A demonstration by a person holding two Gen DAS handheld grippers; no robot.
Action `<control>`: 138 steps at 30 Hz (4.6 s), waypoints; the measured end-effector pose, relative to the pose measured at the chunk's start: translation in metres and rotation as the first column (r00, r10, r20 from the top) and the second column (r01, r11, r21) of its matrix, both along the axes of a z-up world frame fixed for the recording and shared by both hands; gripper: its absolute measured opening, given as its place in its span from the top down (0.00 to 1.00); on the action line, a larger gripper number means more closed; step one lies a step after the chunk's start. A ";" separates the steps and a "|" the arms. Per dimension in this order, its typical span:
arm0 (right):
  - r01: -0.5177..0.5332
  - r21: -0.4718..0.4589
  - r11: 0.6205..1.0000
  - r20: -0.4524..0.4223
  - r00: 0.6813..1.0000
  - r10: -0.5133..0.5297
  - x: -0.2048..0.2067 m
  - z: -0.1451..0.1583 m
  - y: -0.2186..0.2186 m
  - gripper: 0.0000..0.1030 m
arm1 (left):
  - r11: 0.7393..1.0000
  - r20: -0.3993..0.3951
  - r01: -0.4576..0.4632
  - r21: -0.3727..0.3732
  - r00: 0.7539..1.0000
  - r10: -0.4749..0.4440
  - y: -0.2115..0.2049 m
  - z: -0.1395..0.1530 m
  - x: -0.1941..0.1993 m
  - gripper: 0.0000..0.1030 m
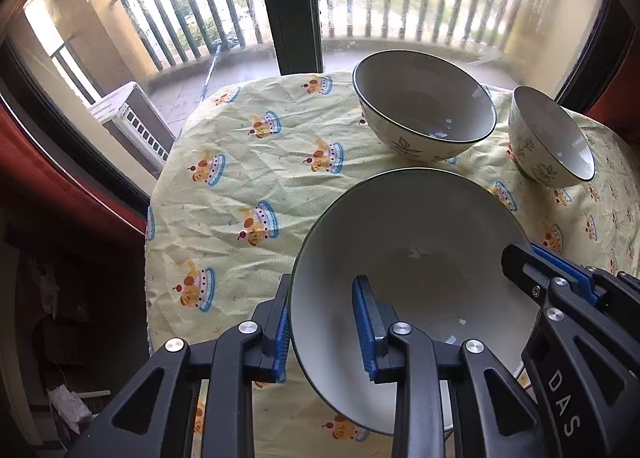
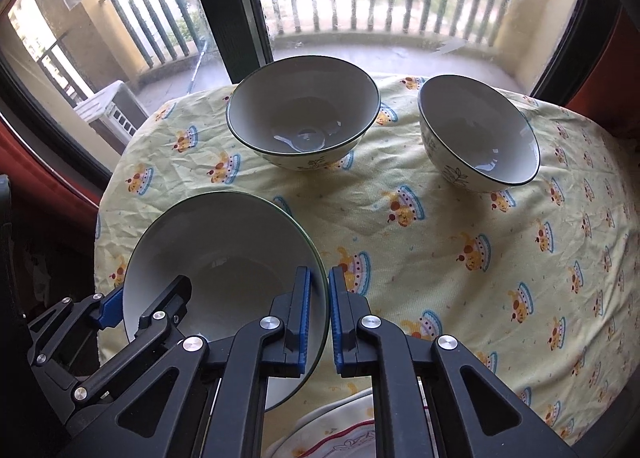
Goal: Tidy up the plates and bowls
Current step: 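Lift the white bowl with both tools and carry it beside the plate stack, then lower the white bowl onto the cloth and open both tools, then move both tools to another white bowl and grip its rim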
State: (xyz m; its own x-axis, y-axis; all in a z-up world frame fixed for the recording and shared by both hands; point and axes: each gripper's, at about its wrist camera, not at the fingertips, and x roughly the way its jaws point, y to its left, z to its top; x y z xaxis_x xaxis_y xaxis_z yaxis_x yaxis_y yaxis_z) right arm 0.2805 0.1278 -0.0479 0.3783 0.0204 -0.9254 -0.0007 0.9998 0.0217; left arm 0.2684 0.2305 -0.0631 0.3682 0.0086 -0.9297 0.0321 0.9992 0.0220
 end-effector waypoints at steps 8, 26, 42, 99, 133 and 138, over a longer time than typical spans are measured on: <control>0.013 0.000 1.000 0.031 0.999 -0.013 -0.016 0.018 -0.046 0.88 | 1.000 0.017 0.007 -0.004 1.000 -0.007 -0.047 0.017 -0.012 0.73; 0.032 0.018 0.999 0.061 0.998 -0.033 -0.055 0.050 -0.166 0.88 | 1.000 0.039 0.009 -0.001 0.999 -0.009 -0.164 0.044 -0.047 0.73; 0.016 -0.022 1.000 0.029 0.999 -0.016 -0.095 0.039 -0.254 0.88 | 0.998 -0.009 -0.016 -0.053 1.000 0.015 -0.247 0.025 -0.088 0.73; -0.007 0.073 0.997 0.046 0.999 0.003 -0.119 0.046 -0.276 0.22 | 1.000 0.035 -0.013 -0.011 0.999 0.013 -0.248 0.049 -0.111 0.11; -0.029 0.019 0.999 0.216 0.976 0.024 0.075 0.035 -0.215 0.24 | 0.997 0.200 -0.073 0.004 0.977 0.071 -0.197 0.023 0.079 0.27; -0.025 0.011 1.000 0.203 0.979 0.022 0.098 0.019 -0.208 0.33 | 0.997 0.167 -0.079 -0.023 0.983 0.082 -0.193 0.005 0.098 0.37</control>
State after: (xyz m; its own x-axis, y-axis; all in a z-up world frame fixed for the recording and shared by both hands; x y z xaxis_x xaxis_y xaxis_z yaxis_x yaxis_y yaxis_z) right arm 0.3789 -0.0799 -0.0289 0.5575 0.0431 -0.8291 -0.0302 0.9990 0.0317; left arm 0.3659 0.0379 -0.0581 0.5175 0.0301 -0.8551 -0.0515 0.9987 0.0040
